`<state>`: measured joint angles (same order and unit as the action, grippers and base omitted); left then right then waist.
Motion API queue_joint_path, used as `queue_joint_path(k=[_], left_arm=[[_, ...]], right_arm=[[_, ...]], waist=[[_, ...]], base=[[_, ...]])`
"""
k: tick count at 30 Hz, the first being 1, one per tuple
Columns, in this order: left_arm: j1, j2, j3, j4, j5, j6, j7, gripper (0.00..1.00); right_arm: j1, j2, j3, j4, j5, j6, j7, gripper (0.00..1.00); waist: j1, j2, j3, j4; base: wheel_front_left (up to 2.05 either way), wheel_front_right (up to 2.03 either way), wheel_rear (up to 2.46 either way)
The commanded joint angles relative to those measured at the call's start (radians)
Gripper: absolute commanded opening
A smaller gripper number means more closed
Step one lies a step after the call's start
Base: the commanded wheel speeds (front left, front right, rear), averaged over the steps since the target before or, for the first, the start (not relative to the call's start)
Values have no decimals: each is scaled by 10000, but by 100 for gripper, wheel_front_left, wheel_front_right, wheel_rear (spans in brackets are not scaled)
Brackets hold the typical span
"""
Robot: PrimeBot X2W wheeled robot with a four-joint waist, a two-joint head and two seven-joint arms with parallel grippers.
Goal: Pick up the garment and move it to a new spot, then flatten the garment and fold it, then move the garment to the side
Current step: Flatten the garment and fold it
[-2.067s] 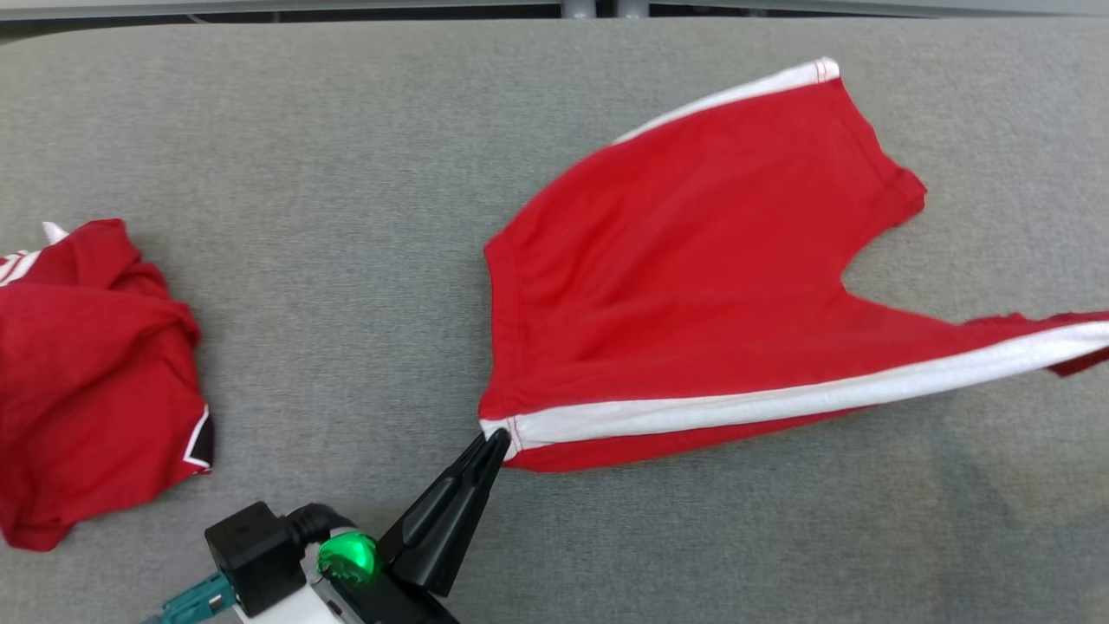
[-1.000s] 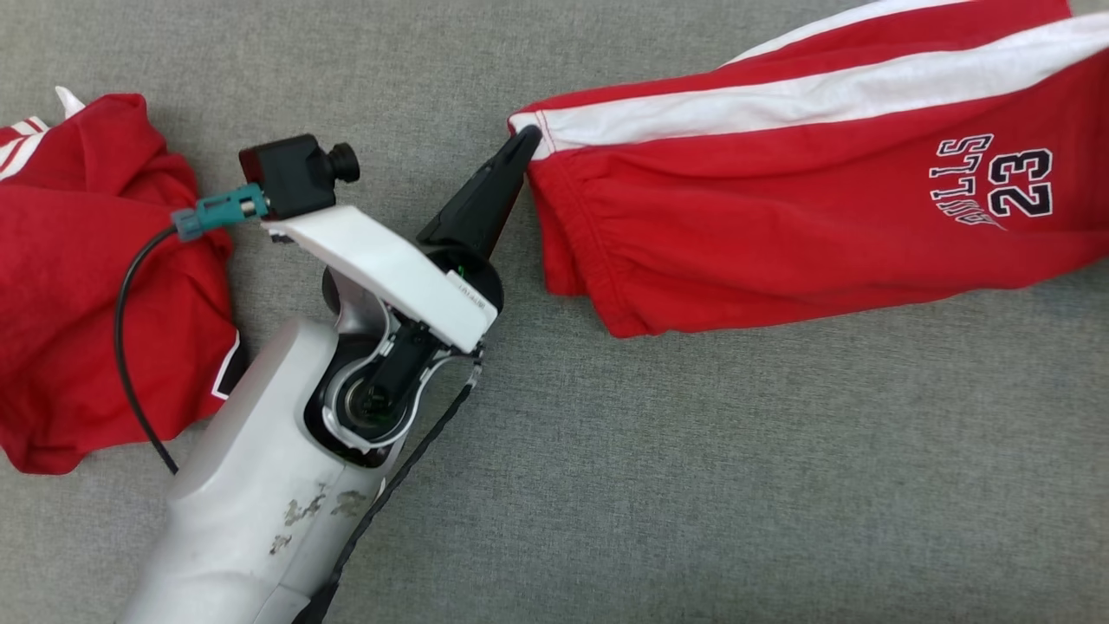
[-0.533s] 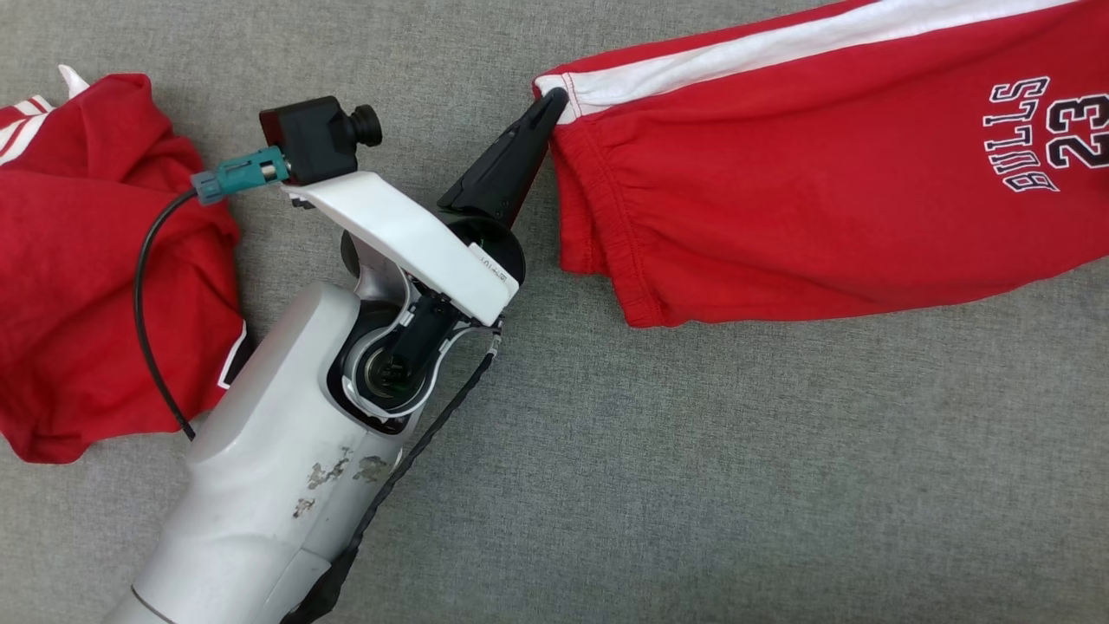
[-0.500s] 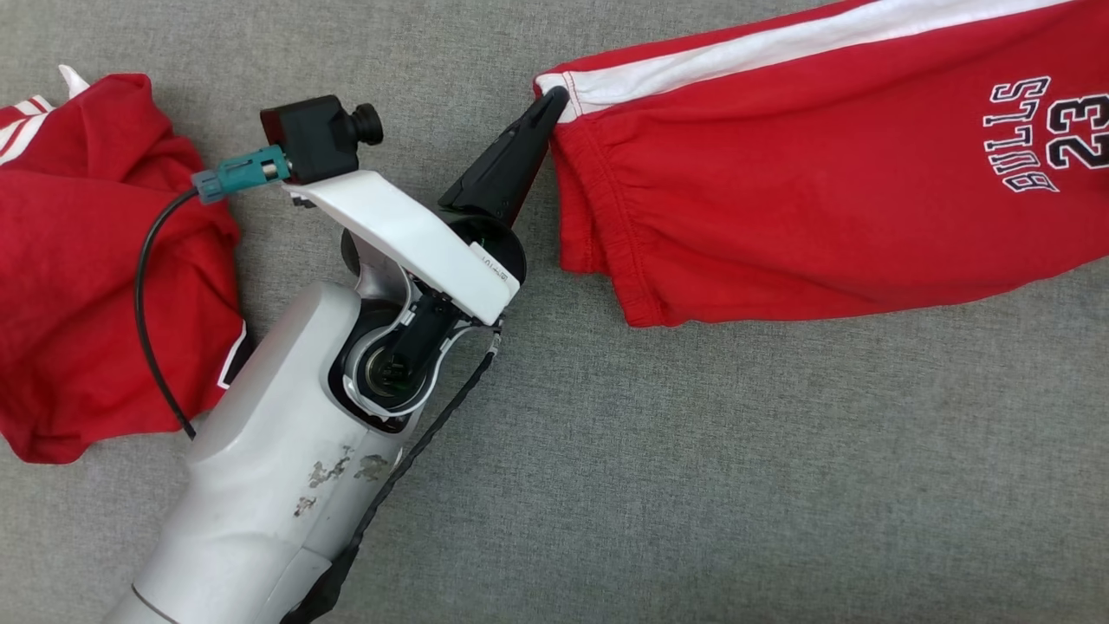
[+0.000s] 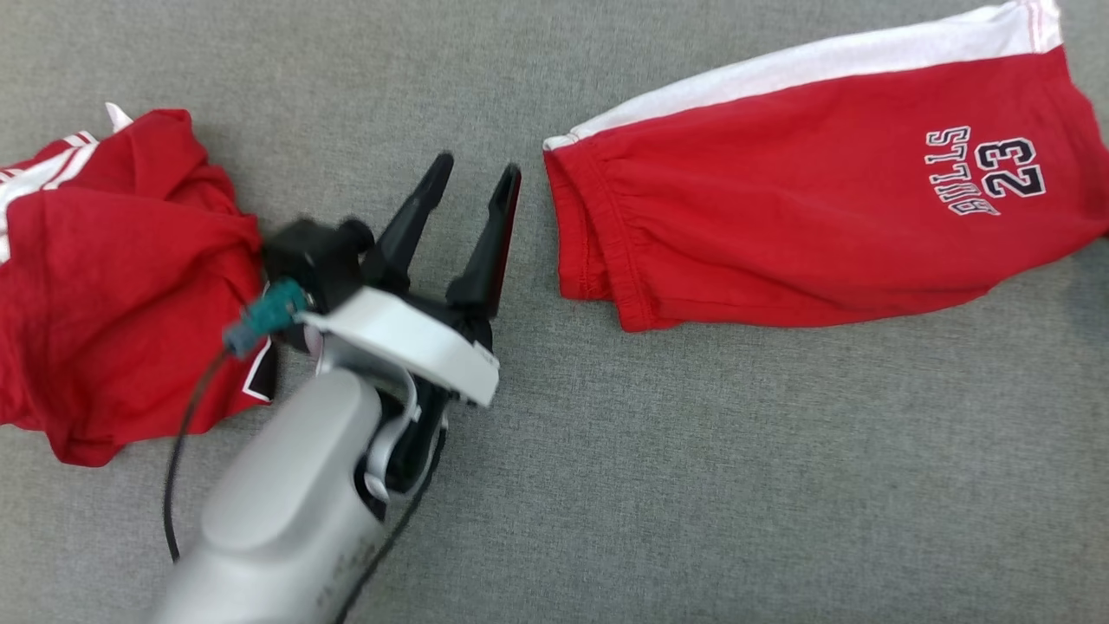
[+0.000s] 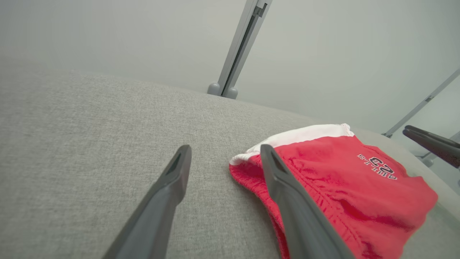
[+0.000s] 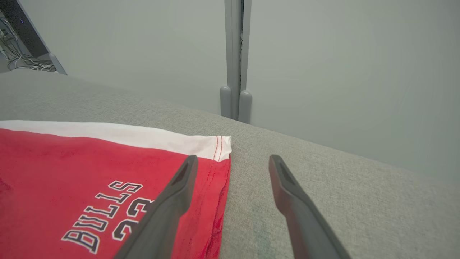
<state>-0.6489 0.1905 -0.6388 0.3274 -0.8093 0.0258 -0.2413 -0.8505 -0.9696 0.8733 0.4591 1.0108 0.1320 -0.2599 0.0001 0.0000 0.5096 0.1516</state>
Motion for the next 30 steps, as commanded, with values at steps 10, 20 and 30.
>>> queue_joint_path(k=[10,20,30], left_arm=[[2912,-1159,1132,-2483,3987,1863,-244,100],[3928,-1383,432,-3049,4931,2169,-248,100],[4019,-1384,294,-2994,4853,2447,-249,100]], right_arm=[[1279,368,-240,958,1135,-25,314,100],[888,759,-100,2874,1887,-26,1918,100],[1504,1282,436,3044,2670,-14,3441,47]], waist=[[-1,0,-893,723],[-1,0,-1099,1725],[-1,0,-1320,1716]], base=[[0,0,0],[0,0,0],[0,0,0]])
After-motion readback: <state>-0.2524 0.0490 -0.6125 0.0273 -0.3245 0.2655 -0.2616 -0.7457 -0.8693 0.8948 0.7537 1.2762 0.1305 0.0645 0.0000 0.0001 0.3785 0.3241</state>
